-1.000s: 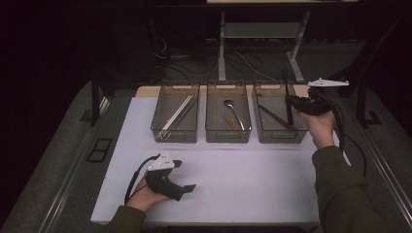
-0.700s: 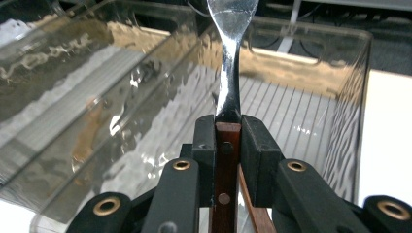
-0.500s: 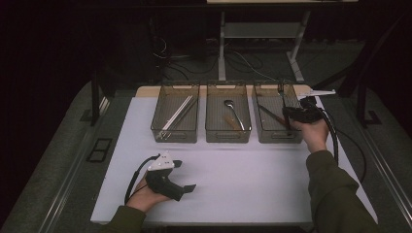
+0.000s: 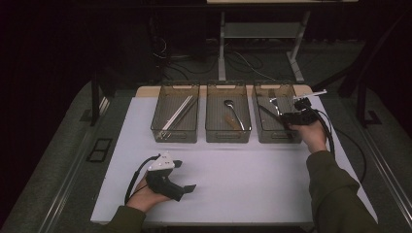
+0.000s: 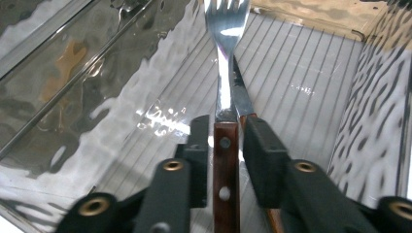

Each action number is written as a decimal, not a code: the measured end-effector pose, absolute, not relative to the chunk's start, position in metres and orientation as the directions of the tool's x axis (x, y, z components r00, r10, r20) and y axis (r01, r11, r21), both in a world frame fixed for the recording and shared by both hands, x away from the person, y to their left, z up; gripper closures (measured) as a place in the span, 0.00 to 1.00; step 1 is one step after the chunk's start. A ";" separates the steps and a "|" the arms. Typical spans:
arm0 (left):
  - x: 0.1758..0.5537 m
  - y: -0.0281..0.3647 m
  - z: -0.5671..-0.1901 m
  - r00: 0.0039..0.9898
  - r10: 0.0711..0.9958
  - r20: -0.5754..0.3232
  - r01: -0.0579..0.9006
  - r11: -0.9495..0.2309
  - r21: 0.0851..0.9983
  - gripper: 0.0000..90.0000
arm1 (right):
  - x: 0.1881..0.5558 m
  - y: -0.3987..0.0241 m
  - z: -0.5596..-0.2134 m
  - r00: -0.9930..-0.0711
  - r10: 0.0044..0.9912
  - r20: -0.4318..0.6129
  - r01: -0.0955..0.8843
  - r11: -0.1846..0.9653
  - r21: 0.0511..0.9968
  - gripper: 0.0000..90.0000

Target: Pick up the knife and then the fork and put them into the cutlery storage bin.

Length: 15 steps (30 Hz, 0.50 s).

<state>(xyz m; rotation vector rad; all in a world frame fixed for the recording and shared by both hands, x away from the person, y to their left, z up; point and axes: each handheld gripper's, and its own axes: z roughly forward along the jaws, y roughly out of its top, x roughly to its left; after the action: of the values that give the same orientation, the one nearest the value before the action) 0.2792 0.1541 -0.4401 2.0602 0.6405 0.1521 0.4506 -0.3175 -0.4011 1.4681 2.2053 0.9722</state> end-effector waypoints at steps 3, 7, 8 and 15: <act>0.279 0.154 -0.440 0.856 0.498 -0.141 0.381 -0.422 0.823 0.00 | 0.452 -0.319 -0.400 -0.414 0.903 0.116 0.692 0.230 0.684 0.70; 0.279 0.154 -0.440 0.856 0.498 -0.141 0.381 -0.422 0.822 0.00 | 0.452 -0.321 -0.397 -0.411 0.902 0.135 0.689 0.210 0.694 0.59; 0.279 0.154 -0.440 0.856 0.498 -0.141 0.381 -0.422 0.822 0.00 | 0.452 -0.322 -0.397 -0.413 0.899 0.146 0.691 0.206 0.693 0.57; 0.280 0.154 -0.440 0.854 0.500 -0.141 0.383 -0.422 0.822 0.00 | 0.446 -0.321 -0.391 -0.441 0.883 0.157 0.678 0.214 0.703 0.43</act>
<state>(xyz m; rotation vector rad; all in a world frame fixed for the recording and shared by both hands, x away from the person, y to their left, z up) 0.2795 0.1540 -0.4404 2.0615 0.6437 0.1534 0.4463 -0.3214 -0.3915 1.4717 2.2139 1.0547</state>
